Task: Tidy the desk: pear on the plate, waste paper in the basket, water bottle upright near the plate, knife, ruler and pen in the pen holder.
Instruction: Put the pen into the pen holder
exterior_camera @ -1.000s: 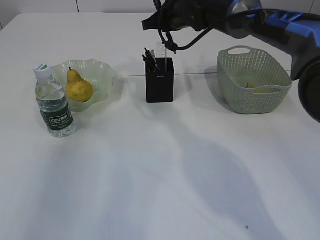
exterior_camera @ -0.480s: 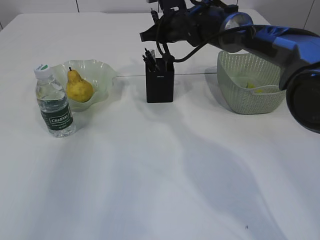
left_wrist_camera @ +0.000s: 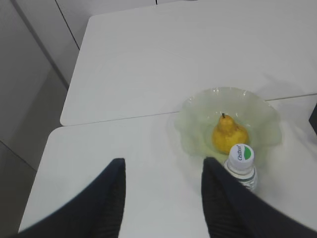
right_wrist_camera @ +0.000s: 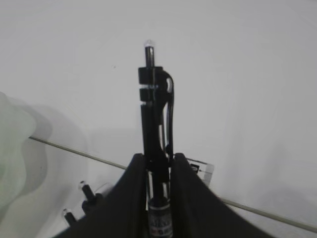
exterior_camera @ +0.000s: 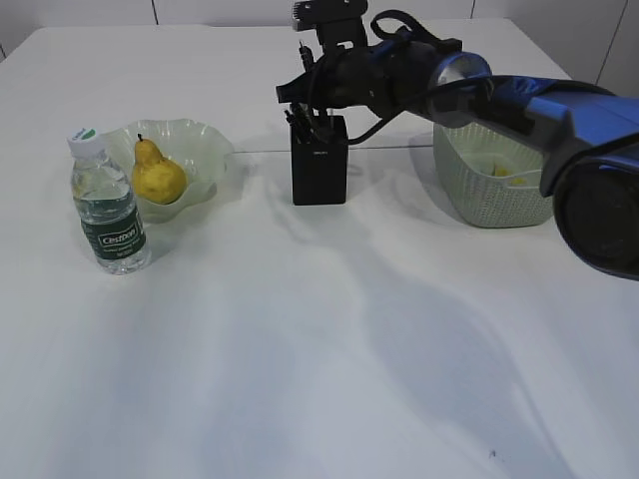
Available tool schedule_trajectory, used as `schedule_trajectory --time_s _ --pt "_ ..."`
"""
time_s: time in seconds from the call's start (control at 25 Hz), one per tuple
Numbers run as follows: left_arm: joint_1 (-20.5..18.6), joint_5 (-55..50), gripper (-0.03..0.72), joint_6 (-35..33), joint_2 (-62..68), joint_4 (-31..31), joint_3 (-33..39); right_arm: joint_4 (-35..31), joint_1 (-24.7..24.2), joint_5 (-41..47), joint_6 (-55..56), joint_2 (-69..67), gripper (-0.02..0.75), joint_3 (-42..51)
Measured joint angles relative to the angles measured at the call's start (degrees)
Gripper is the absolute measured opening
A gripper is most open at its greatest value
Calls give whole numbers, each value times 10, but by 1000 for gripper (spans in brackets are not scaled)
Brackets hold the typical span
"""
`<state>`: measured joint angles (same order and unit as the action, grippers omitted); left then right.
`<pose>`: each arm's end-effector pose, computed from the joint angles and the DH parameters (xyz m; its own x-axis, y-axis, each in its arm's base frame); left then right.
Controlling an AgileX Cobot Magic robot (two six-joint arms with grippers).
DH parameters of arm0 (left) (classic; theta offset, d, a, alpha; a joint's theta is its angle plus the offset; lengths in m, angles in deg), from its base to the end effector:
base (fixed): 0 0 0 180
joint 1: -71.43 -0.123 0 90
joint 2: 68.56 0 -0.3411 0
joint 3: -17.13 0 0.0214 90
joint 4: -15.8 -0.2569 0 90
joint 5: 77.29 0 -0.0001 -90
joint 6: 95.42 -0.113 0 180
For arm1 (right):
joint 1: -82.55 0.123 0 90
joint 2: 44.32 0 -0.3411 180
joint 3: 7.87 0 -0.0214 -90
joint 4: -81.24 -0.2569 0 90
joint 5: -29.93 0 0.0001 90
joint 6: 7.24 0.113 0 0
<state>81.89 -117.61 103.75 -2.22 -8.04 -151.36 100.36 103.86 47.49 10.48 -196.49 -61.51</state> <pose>0.2099 -0.0087 0.4631 -0.4254 0.0691 -0.9023 -0.0607 0.9927 0.1046 0.6195 0.2296 0.2174 -0.3935 -0.1641 -0.9045 -0.2822 0.9580 -0.0510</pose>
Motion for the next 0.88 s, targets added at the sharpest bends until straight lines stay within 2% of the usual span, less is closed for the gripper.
schedule_trajectory --time_s 0.88 --pt "0 18 347 0 0 0 0 -6 0 0 9 -5 119 0"
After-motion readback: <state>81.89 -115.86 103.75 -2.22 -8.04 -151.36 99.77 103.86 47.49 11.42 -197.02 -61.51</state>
